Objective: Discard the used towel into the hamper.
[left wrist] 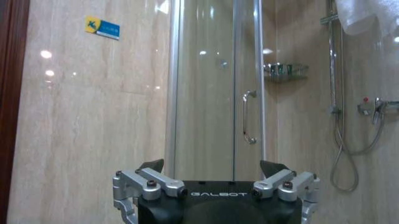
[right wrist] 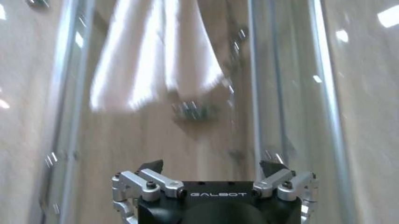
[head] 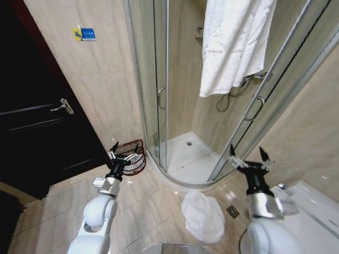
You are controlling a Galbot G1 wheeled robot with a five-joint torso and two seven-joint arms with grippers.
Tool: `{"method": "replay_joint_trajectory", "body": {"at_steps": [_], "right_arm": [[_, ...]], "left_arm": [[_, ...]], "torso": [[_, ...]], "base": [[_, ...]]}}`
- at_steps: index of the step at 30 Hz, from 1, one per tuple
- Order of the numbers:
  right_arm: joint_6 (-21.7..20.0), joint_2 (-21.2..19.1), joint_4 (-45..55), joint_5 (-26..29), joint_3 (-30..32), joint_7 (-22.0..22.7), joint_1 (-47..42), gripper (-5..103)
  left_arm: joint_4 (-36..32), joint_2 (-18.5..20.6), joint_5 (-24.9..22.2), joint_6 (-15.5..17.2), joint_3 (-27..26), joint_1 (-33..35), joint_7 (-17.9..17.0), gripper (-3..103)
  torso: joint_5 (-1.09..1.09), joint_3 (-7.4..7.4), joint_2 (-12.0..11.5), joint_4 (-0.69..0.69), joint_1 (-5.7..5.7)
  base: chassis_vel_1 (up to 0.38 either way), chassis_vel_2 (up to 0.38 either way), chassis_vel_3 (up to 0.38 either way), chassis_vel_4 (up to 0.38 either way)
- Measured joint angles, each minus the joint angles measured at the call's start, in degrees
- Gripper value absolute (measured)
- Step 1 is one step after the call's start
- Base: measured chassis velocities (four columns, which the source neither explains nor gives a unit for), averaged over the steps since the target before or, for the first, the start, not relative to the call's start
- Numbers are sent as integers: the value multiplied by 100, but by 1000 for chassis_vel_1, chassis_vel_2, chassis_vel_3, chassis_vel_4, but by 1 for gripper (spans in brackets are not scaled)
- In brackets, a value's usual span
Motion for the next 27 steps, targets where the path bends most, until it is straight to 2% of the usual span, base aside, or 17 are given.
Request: {"method": "replay_joint_trajectory", "body": {"at_steps": [2,3,4,6,7,11,12,15,16,19,20,21,24,26,27], "right_arm": [[19,-451,-16,354,117,6,304,100],[19,-451,-16,354,117,6,304,100],[57,-676,-31,549,180,71,411,100],[135,-1401,-117,1131,365,282,751,100],[135,-1401,-117,1131,365,282,751,100],[29,-2622,-277,2231,569,550,1701,100],[29,-2622,-277,2231,569,550,1701,100],[-66,-3522,-505,3012,542,787,2500,100],[-66,-3522,-505,3012,542,787,2500,100],[-218,-4316,-922,3672,357,926,3446,100],[-296,-4507,-1064,3863,267,954,3800,100],[-296,-4507,-1064,3863,267,954,3800,100],[-561,-4997,-1608,4464,-127,1040,4995,100],[-600,-5096,-1762,4607,-275,1049,5292,100],[-625,-5238,-2014,4842,-562,1065,5838,100]], "left_arm": [[134,63,-5,-20,141,-109,33,100],[134,63,-5,-20,141,-109,33,100],[211,101,15,-20,245,-197,40,100],[356,172,115,-18,434,-323,52,100],[356,172,115,-18,434,-323,52,100],[445,122,282,-1,472,-271,48,100],[445,122,282,-1,472,-271,48,100],[524,85,379,-11,459,-236,32,100],[524,85,379,-11,459,-236,32,100],[586,53,486,-38,447,-209,-4,100],[586,50,499,-38,440,-191,-14,100],[586,50,499,-38,440,-191,-14,100],[589,68,502,-38,406,-167,-25,100],[598,69,503,-40,395,-172,-24,100],[625,60,502,-53,377,-180,-25,100]], "torso": [[1,-5,-8,-1,-4],[1,-5,-8,-1,-4],[-1,-7,-12,-1,-6],[2,-12,-20,-6,-11],[2,-12,-20,-6,-11],[3,-18,-33,-2,-16],[3,-18,-33,-2,-16],[2,-22,-40,0,-19],[2,-22,-40,0,-19],[3,-26,-47,-3,-22],[3,-27,-49,-4,-23],[3,-27,-49,-4,-23],[-1,-30,-53,-2,-25],[1,-30,-55,-2,-27],[1,-31,-57,-2,-27]], "base": [[0,0,0,0],[0,0,0,0],[0,0,0,0],[0,0,0,0],[0,0,0,0],[0,0,0,0],[0,0,0,0],[0,0,0,0],[0,0,0,0],[0,0,0,0],[0,0,0,0],[0,0,0,0],[0,0,0,0],[0,0,0,0],[0,0,0,0]]}}
